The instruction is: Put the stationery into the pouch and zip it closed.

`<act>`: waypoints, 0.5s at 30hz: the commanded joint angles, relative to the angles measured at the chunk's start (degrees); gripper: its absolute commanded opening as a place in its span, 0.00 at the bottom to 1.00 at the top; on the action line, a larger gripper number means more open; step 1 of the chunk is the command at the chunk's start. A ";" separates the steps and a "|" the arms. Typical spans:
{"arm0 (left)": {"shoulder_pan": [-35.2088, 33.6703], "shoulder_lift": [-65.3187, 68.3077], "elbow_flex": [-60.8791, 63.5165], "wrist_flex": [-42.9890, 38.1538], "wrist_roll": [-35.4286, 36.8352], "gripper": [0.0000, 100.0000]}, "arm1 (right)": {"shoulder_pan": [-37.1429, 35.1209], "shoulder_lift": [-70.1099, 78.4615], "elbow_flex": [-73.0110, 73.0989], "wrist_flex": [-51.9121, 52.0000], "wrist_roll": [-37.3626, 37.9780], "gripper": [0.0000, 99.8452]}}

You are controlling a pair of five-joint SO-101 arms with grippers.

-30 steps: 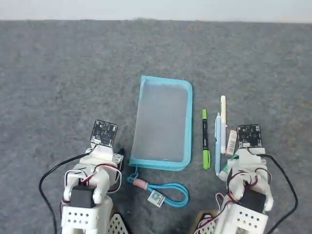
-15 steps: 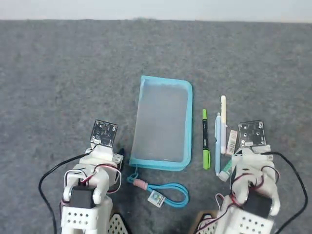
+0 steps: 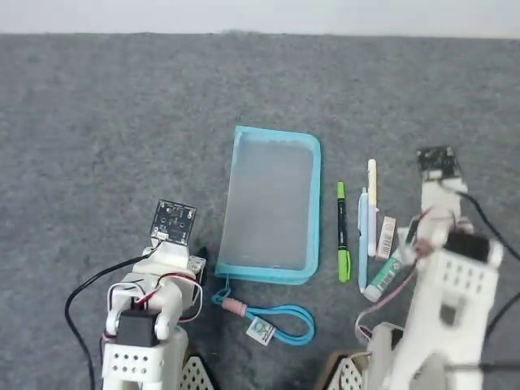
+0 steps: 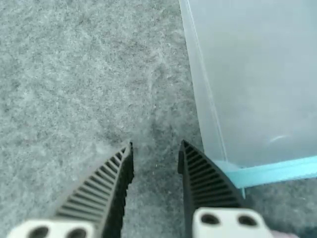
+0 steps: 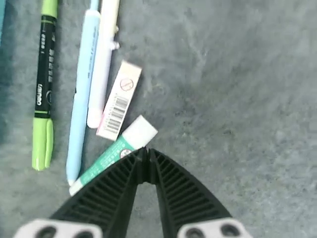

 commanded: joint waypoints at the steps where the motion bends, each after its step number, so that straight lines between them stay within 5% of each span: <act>1: -0.26 0.00 -0.31 0.35 -0.35 0.14 | -0.40 6.46 -8.88 0.40 -3.25 0.01; 11: -0.26 0.00 -0.31 0.35 -0.35 0.14 | -11.38 16.66 -7.82 2.59 -11.52 0.01; 15: -0.26 0.00 -0.31 0.35 -0.35 0.14 | -9.98 21.23 -7.74 0.57 -13.01 0.07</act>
